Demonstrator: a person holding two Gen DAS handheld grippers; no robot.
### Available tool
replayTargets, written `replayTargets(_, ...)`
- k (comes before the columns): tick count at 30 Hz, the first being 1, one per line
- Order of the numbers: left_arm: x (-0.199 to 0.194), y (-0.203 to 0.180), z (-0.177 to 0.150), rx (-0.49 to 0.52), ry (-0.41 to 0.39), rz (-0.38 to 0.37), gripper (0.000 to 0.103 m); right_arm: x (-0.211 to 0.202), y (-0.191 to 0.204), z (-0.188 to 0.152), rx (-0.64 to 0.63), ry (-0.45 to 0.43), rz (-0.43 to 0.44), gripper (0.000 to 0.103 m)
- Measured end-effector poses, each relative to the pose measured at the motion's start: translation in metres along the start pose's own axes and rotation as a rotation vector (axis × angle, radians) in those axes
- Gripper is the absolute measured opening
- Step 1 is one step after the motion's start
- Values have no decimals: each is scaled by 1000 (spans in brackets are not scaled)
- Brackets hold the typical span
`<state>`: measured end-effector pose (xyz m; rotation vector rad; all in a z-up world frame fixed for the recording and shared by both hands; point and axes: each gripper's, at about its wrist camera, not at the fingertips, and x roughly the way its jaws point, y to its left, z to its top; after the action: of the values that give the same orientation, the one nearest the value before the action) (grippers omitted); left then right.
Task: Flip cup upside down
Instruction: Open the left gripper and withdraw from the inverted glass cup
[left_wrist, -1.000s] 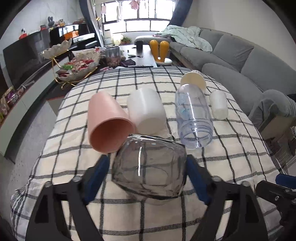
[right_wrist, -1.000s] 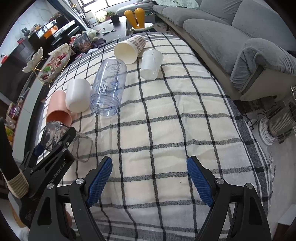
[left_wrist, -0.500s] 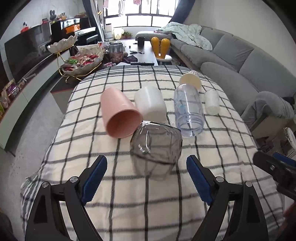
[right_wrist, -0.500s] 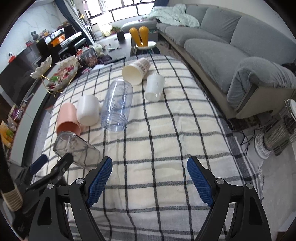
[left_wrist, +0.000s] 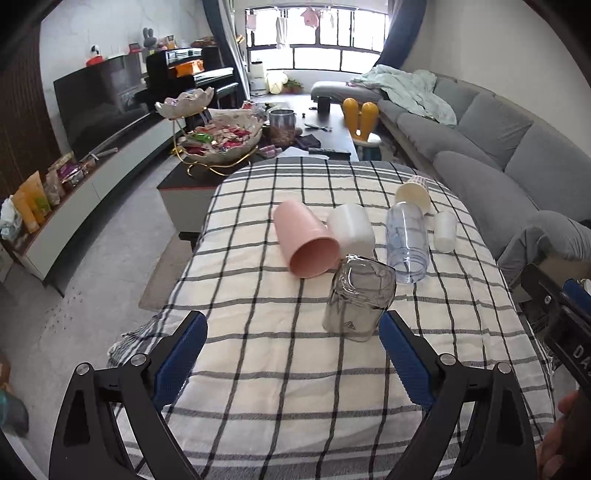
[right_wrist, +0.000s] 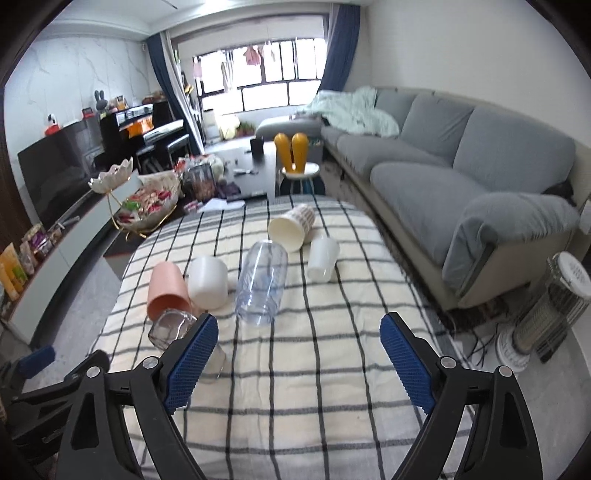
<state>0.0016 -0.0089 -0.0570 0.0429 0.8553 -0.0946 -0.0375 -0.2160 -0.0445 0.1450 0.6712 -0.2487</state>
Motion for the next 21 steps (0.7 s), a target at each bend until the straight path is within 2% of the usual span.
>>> replayTargets(8,-13,6,-3,-19,-27,7,95,-4,8,-4,-15,-41,-59,91)
replayTargets(21,-6,17,-10,-51,-30,22,95,-6,15,-8,-41,-47,-59,91)
